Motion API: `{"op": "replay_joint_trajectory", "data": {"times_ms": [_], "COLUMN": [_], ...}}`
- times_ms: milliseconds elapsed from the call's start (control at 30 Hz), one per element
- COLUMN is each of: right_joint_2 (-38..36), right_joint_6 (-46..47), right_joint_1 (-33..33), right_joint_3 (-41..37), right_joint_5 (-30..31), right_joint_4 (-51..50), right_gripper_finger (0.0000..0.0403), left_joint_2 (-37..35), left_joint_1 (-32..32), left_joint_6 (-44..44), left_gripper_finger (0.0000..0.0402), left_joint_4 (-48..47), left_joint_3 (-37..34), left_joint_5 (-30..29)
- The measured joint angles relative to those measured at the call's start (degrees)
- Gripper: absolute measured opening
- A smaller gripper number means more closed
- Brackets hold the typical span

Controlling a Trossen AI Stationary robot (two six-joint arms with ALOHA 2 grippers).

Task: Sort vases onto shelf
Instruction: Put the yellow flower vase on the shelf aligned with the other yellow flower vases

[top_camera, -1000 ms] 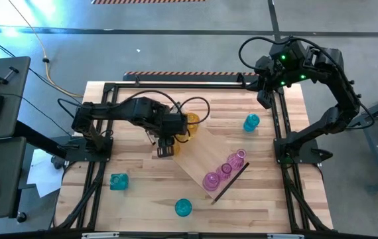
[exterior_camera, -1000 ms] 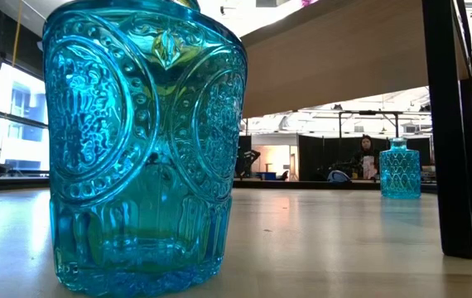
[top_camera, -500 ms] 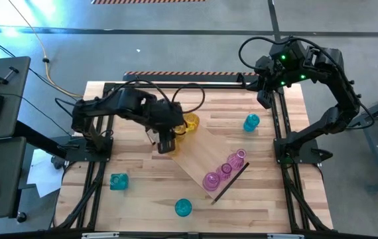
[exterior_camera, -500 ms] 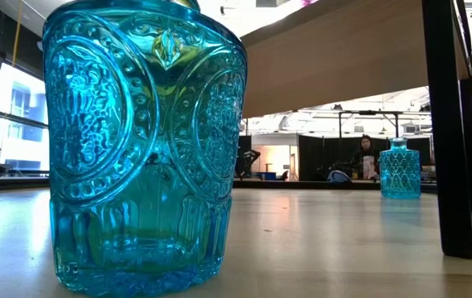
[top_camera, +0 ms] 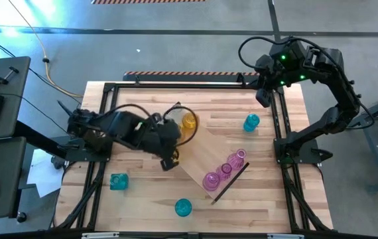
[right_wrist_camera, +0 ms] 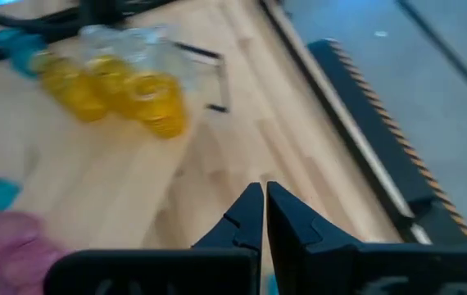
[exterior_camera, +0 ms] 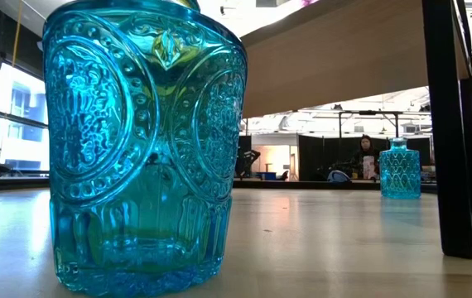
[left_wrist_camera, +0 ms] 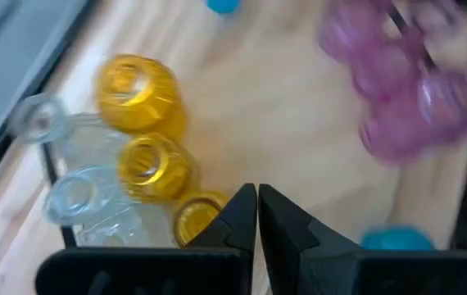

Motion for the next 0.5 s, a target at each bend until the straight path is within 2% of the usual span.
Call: {"op": "replay_joint_trajectory", "data": {"times_ms": [167,267,367,500], "right_joint_2": [-0.53,-1.71,-3.0,-5.56], "right_joint_6": [1.07,0.1,-0.65,-1.64], "right_joint_1": [-0.02,-0.02,-0.02,-0.02], "right_joint_3": [0.0,0.02,0.02,0.02], "right_joint_5": [8.45,10.91,11.01,11.0], "right_joint_4": [0.01,0.0,0.01,0.0], "right_gripper_finger": [0.0,0.0,0.0,0.0], "left_joint_2": [0.0,0.53,2.3,2.7], "left_joint_1": [-3.86,-6.26,-8.44,-10.78], "left_joint_6": [-17.16,-25.93,-31.78,-37.94], "left_gripper_finger": [0.0001,0.0002,0.0001,0.0], "left_joint_4": [-0.58,-1.92,-2.48,-2.65], "left_joint_3": [0.0,0.02,-0.48,-6.86], "left_joint_5": [-11.7,-17.18,-19.16,-18.29]}}
